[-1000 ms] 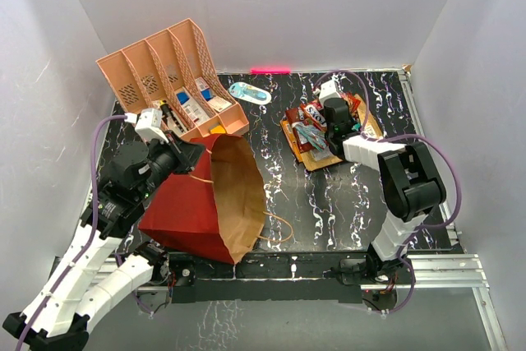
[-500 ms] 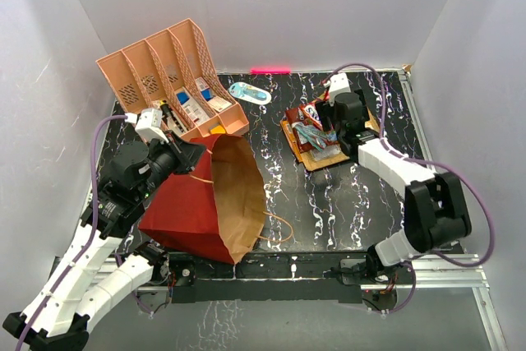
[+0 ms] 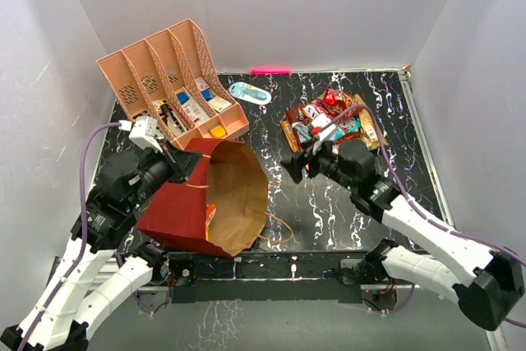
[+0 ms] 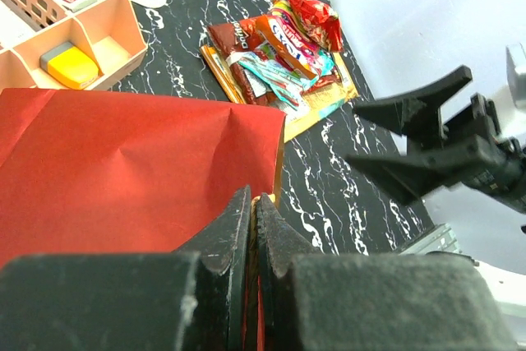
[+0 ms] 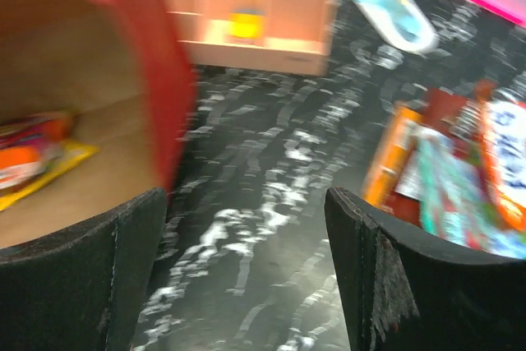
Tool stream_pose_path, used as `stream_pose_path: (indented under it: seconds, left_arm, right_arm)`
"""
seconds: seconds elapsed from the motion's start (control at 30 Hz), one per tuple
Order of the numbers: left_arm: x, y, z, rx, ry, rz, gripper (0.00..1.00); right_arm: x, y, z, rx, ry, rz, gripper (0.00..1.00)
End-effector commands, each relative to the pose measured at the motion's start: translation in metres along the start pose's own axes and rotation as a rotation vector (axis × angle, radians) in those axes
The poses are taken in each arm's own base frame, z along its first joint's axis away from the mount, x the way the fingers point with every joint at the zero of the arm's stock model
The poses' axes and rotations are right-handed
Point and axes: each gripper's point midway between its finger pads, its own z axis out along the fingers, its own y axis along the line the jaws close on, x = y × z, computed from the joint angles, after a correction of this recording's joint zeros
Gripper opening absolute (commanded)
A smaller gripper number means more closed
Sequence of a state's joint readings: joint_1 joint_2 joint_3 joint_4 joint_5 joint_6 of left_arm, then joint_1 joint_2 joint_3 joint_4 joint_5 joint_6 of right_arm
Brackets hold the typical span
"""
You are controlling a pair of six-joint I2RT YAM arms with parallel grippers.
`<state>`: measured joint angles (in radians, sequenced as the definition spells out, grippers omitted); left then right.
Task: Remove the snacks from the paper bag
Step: Place the snack at the center of the board, then take out the snack from the paper bag.
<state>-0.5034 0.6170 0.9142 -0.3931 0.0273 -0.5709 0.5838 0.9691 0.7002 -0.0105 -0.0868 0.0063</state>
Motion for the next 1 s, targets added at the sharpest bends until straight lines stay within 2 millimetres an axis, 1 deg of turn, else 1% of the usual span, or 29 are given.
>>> stream_pose_path:
  seconds: [0.0, 0.07, 0.13, 0.17, 0.2, 0.23, 0.3, 0.43, 0.47, 0.57, 0.6, 0.63, 0.67, 0.7, 0.73, 0.8, 0.83, 0.9, 0.97]
  left_arm:
    - [0.013, 0.001, -0.010, 0.022, 0.038, 0.024, 0.00]
    - [0.017, 0.002, -0.013, 0.024, 0.044, 0.024, 0.00]
    - [0.017, 0.003, -0.015, 0.023, 0.043, 0.023, 0.00]
    - [0.017, 0.003, -0.016, 0.023, 0.042, 0.023, 0.00]
    - [0.017, 0.003, -0.016, 0.021, 0.043, 0.023, 0.00]
    - [0.017, 0.003, -0.016, 0.022, 0.042, 0.024, 0.00]
    - [0.016, 0.003, -0.017, 0.023, 0.041, 0.024, 0.00]
    - [0.018, 0.003, -0.018, 0.023, 0.043, 0.025, 0.00]
    - [0.018, 0.003, -0.018, 0.025, 0.045, 0.025, 0.00]
    - [0.020, 0.004, -0.019, 0.024, 0.048, 0.028, 0.00]
    - [0.020, 0.005, -0.019, 0.019, 0.049, 0.027, 0.00]
    - [0.020, 0.005, -0.019, 0.018, 0.053, 0.027, 0.00]
    - [0.021, 0.005, -0.018, 0.019, 0.057, 0.028, 0.00]
    - [0.020, 0.005, -0.018, 0.017, 0.057, 0.028, 0.00]
    - [0.020, 0.004, -0.018, 0.017, 0.057, 0.028, 0.00]
    - [0.019, 0.004, -0.017, 0.013, 0.058, 0.029, 0.00]
    - [0.018, 0.004, -0.017, 0.013, 0.057, 0.029, 0.00]
    - [0.018, 0.005, -0.018, 0.007, 0.055, 0.029, 0.00]
    - [0.020, 0.007, -0.018, 0.004, 0.056, 0.026, 0.00]
  right_arm:
    - [-0.019, 0.080, -0.027, -0.285, -0.100, -0.013, 0.78]
    - [-0.015, 0.107, -0.038, -0.387, -0.119, -0.044, 0.75]
    - [-0.009, 0.128, -0.045, -0.463, -0.139, -0.090, 0.70]
    - [-0.006, 0.138, -0.047, -0.503, -0.148, -0.122, 0.66]
    - [-0.003, 0.149, -0.048, -0.540, -0.160, -0.158, 0.63]
    - [0.000, 0.159, -0.049, -0.570, -0.174, -0.186, 0.62]
    - [0.002, 0.173, -0.044, -0.589, -0.195, -0.231, 0.61]
    - [0.012, 0.197, -0.018, -0.578, -0.188, -0.302, 0.54]
    - [0.020, 0.200, -0.005, -0.550, -0.169, -0.313, 0.53]
    - [0.025, 0.205, 0.025, -0.478, -0.155, -0.326, 0.51]
    - [0.031, 0.207, 0.035, -0.467, -0.137, -0.333, 0.49]
    - [0.035, 0.212, 0.043, -0.461, -0.125, -0.356, 0.48]
    - [0.043, 0.222, 0.049, -0.469, -0.100, -0.384, 0.46]
    - [0.049, 0.234, 0.053, -0.483, -0.087, -0.431, 0.46]
    - [0.055, 0.249, 0.052, -0.510, -0.084, -0.472, 0.47]
    - [0.062, 0.275, 0.043, -0.593, -0.113, -0.516, 0.51]
    - [0.063, 0.282, 0.040, -0.624, -0.130, -0.509, 0.52]
    - [0.061, 0.281, 0.037, -0.624, -0.165, -0.484, 0.55]
    - [0.063, 0.275, 0.036, -0.605, -0.172, -0.516, 0.63]
